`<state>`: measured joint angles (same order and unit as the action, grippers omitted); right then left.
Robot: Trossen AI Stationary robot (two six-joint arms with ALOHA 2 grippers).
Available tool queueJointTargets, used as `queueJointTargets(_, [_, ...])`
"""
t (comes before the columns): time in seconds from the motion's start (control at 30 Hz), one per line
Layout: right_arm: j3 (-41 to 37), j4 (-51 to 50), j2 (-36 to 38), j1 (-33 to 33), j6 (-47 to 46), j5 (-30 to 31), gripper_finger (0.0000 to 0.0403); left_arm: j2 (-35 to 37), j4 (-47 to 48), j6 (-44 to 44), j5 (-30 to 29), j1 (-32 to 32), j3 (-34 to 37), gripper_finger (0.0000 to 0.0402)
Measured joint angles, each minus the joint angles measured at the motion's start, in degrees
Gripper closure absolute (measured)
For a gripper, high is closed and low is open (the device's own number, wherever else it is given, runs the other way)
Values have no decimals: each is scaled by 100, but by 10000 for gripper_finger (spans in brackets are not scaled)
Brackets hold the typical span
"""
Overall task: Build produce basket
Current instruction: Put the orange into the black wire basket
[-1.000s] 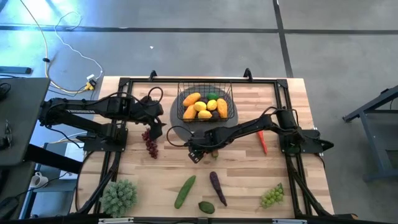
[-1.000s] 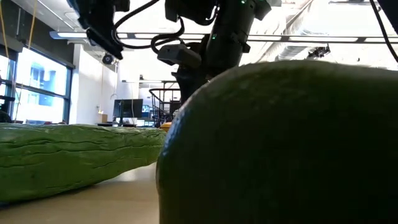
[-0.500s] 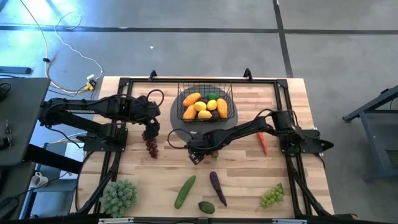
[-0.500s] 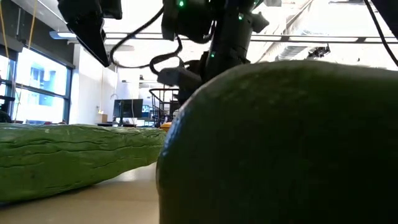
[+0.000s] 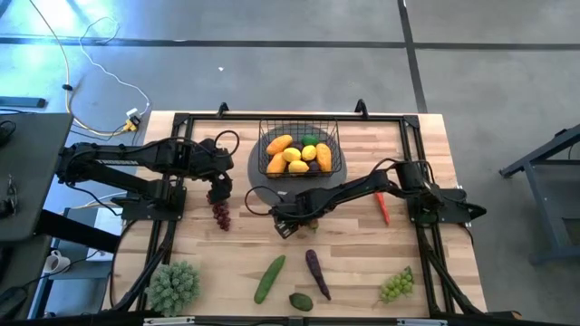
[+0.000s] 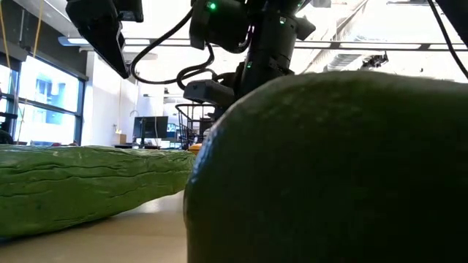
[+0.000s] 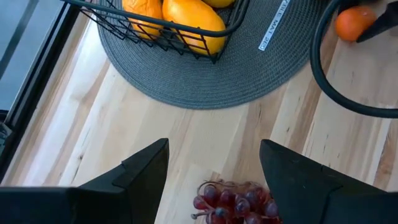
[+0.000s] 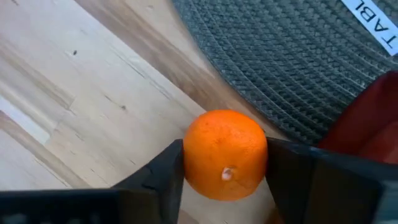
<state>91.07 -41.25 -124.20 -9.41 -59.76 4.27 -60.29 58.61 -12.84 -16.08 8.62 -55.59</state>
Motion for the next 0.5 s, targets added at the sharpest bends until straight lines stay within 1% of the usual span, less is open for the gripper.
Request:
queueJointTargets(0.07, [0,-1,0,0,-48,-2,255,0,2,0,0,0,0,159])
queueJointTargets(0.13, [2,-7,17,0,-96,-11,259,0,5,0,0,0,0,159])
queueJointTargets(0.33, [-7,24,311,-7,-90,-85,250,0,7,0,0,0,0,159])
queueJointTargets(0.5, [-7,17,682,10,22,179,251,0,7,0,0,2,0,159])
